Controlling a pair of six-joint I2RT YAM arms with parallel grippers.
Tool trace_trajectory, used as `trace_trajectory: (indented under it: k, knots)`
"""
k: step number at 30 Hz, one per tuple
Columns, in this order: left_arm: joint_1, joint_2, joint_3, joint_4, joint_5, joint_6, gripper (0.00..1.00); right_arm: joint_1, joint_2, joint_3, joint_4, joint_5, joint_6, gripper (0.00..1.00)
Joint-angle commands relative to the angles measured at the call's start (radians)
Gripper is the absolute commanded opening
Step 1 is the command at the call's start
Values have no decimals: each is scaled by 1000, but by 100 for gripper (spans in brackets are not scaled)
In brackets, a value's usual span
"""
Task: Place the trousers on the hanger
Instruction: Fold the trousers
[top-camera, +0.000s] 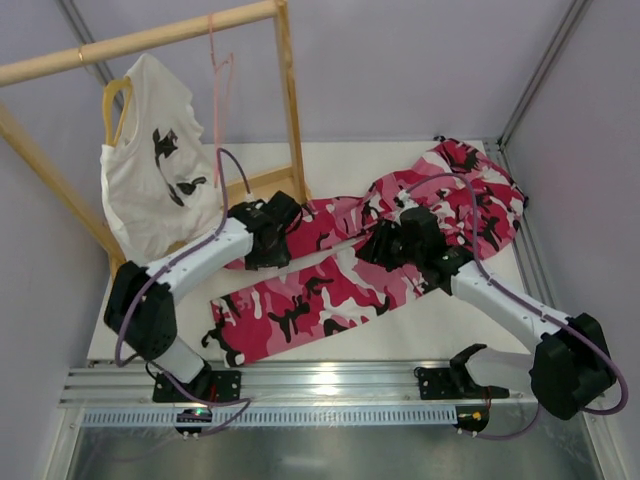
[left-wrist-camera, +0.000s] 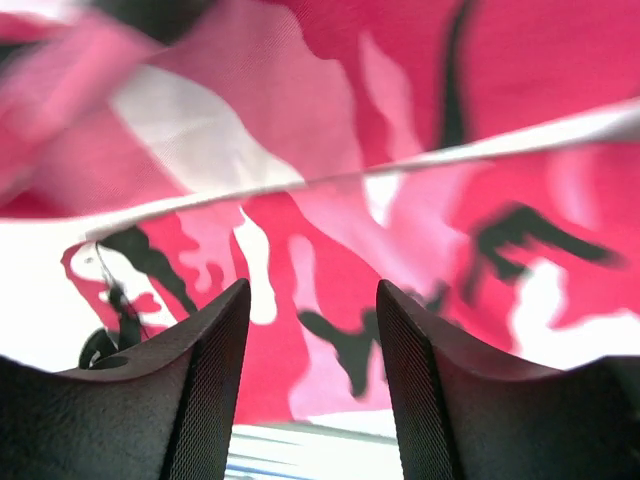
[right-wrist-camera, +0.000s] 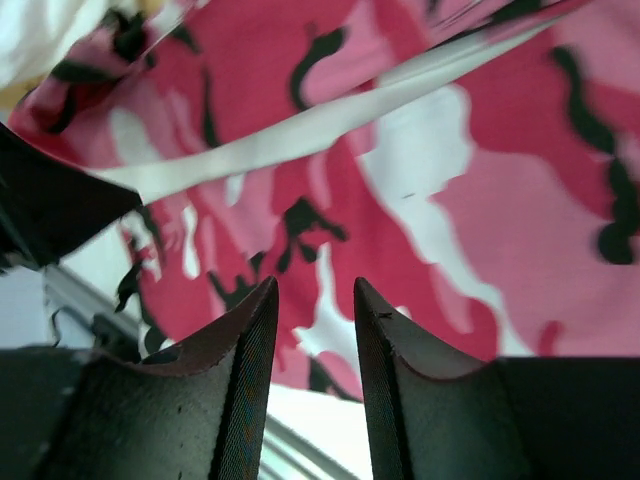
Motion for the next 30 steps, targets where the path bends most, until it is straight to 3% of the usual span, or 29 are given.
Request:
trace_trajectory:
  k: [1,7,11,12,16,17,20,26,30]
  knots:
    - [2,-189,77,-39,53,-20,56,128,-16,-27,164,-48,99,39]
    - [30,-231,177,-62,5,18,63,145,49,63,91,119,130,40]
    - [96,-158,258,-92,-39,30,66,24,73,216,-111,225,99,45]
    - [134,-152,263,-81,-45,36,70,-67,70,261,-156,229,90,46]
    - [203,-100,329,-66,-116,85,78,-282,93,359,-158,222,19,59]
    - [212,-77,338,-63,-134,110,79,-318,136,423,-176,227,-4,69]
    - [255,-40,358,-35,-119,130,80,-421,260,537,-230,236,-25,74]
    - [271,66,427,-32,-100,179,81,-536,540,885,-310,232,-51,75]
    - [271,121,444,-42,-64,200,80,-568,697,1029,-278,186,-70,75]
